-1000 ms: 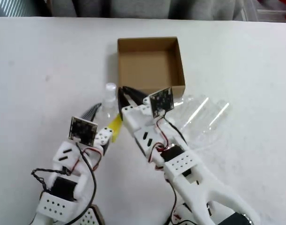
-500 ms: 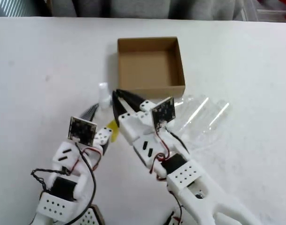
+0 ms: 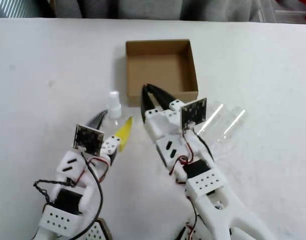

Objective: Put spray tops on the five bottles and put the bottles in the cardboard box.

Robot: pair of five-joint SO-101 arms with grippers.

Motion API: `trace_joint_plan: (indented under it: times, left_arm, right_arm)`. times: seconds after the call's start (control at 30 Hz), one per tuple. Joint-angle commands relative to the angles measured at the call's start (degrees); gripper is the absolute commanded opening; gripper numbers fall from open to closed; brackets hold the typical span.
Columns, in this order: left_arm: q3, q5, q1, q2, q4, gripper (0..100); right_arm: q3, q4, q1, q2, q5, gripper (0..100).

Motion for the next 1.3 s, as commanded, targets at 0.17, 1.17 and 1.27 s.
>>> trace_joint_plan:
  times: [0.17,1.17,1.27]
  left_arm:
    - [-0.3,-0.6,-3.4,-0.9,-7.6,10]
    - [-16.0,-0.2,-3.6,17.5,-17.0,10]
    - [-13.7,-0.2,-5.7,17.5,-17.1,10]
  right_arm:
    - [-0.5,14.5,4.5,-2.1,0.2,1.6]
    - [-34.7,62.9,29.1,10.0,12.9,2.0]
    - [-46.5,69.2,28.5,18.2,12.9,2.1]
